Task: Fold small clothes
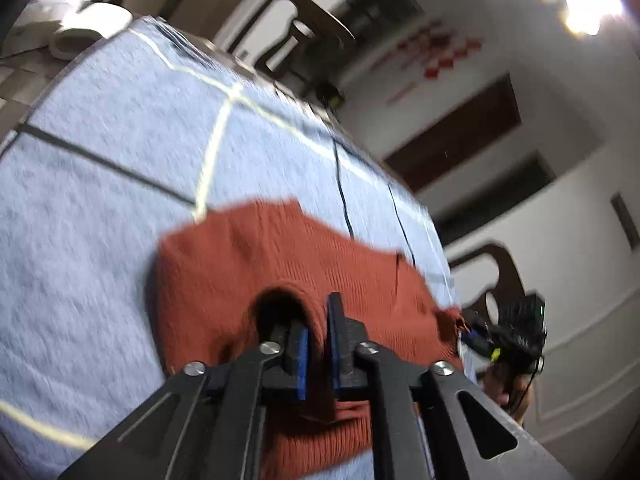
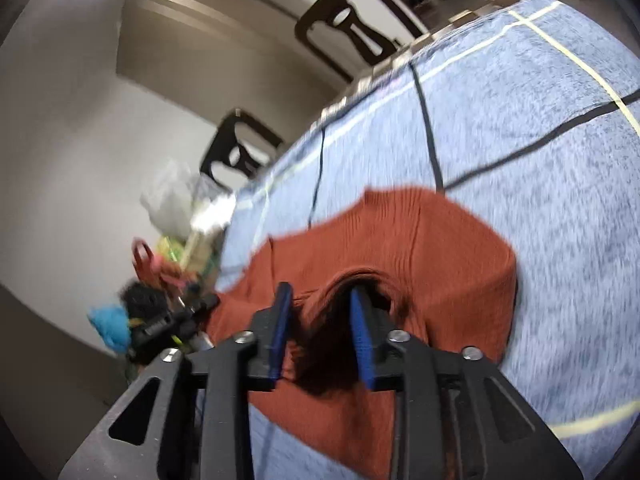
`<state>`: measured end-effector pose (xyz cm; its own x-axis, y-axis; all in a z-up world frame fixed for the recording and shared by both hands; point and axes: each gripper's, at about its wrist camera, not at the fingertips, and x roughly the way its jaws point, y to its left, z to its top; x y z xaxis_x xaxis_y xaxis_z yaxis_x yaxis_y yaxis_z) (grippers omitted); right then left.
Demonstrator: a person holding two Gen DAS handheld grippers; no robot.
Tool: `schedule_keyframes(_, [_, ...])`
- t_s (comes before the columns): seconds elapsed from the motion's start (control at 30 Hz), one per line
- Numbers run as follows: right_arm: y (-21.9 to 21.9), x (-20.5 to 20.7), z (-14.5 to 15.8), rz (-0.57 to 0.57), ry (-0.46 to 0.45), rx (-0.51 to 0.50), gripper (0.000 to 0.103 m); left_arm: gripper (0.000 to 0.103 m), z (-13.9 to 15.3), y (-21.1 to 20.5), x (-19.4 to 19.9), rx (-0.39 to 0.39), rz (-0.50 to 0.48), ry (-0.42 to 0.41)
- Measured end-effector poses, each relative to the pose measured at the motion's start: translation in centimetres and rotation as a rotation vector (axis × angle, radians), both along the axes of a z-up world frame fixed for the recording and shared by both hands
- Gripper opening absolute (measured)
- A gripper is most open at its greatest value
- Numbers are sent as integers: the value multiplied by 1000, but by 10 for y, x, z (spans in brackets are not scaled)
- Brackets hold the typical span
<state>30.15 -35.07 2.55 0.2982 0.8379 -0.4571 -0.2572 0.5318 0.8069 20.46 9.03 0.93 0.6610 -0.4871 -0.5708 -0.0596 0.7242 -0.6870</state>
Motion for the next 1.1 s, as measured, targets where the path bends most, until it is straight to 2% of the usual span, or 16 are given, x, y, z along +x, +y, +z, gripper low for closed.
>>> schedule_keyframes(0.03, [-4,2,1,-29,-1,6,37,23,2,3,3,-10,20,-8])
schedule_keyframes(0.1, [-8,4,5,-67,-19,-31,37,26,4,10,5,-4,69,-9])
schedule_keyframes(0.27, [-6,-1,11,-66,-110,-165,37,30,12,20,-2,117,137,-15])
schedule_keyframes(0.37, [5,1,9,-47,-144,-281,37,38,15,18,-1,185,113,-10])
schedule_keyframes(0.5, [25,7,-1,20,-154,-405,37,38,11,0,18,266,50,16])
schedule_keyframes(0.6, [39,12,-9,52,-160,-521,37,38,4,-12,32,321,25,65])
schedule_keyframes(0.67, [42,14,-11,54,-171,-534,37,38,-1,-24,42,367,-10,92])
schedule_keyframes(0.7, [42,15,-11,53,-169,-537,36,37,-4,-28,46,406,-18,122])
schedule_keyframes(0.73, [43,16,-10,51,-170,-543,16,37,-5,-32,48,436,-24,122])
schedule_keyframes(0.77, [42,16,-9,49,-172,-540,7,37,-4,-36,49,460,-27,100])
schedule_keyframes(0.83, [43,15,-2,41,-199,-523,6,14,-4,-43,49,493,-41,90])
schedule_keyframes(0.97, [36,19,14,-23,-253,-506,6,12,10,-36,37,463,5,7])
schedule_keyframes(1.1, [38,33,-1,-53,-220,-567,6,12,14,-29,36,463,60,-33])
